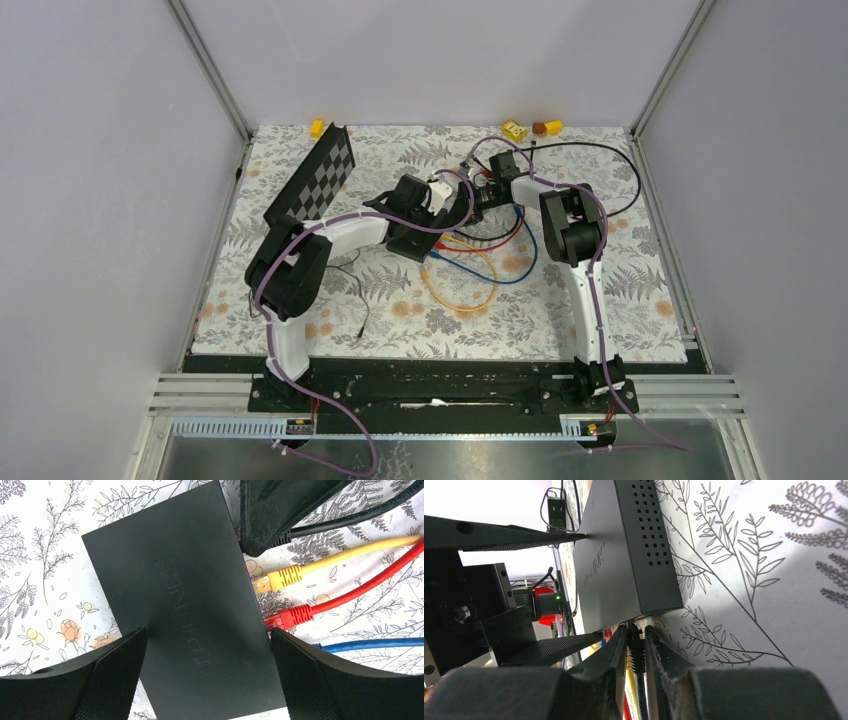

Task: Pull the plug from the switch port
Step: Pull the connector from the switch port.

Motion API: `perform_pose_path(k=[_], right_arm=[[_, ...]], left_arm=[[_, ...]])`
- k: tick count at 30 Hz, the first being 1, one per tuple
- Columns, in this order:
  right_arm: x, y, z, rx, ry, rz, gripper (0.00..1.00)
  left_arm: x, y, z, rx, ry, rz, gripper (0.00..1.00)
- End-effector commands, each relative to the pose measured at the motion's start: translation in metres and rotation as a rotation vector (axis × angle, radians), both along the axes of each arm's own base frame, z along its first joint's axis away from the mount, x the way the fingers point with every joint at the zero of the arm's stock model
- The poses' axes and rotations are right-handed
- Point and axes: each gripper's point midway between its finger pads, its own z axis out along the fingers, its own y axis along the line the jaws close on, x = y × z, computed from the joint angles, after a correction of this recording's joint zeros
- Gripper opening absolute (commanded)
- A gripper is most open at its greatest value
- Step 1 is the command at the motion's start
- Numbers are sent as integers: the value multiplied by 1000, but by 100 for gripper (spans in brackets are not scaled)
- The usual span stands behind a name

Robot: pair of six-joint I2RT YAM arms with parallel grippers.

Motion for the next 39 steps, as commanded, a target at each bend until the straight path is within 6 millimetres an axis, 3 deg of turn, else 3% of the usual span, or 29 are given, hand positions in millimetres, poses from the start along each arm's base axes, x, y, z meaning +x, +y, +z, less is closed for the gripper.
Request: perform_pose_path(k=[1,12,22,32,39], right_arm=[[-6,-1,-28,-128,-10,5,0],[-13,-2,-25,-119,16,-65,0],[-3,-15,-29,-214,-34,51,0],[-9,-8,-32,-174,95,-93,0],[-7,-14,-33,-231,98,-113,0]], left_arm=[[18,9,-2,30,-35,67,91],[0,16,-21,34,43,104,73],[-2,18,-22,30,41,115,72],[-3,23,-26,38,40,149,72],[-2,27,-27,54,29,159,73]])
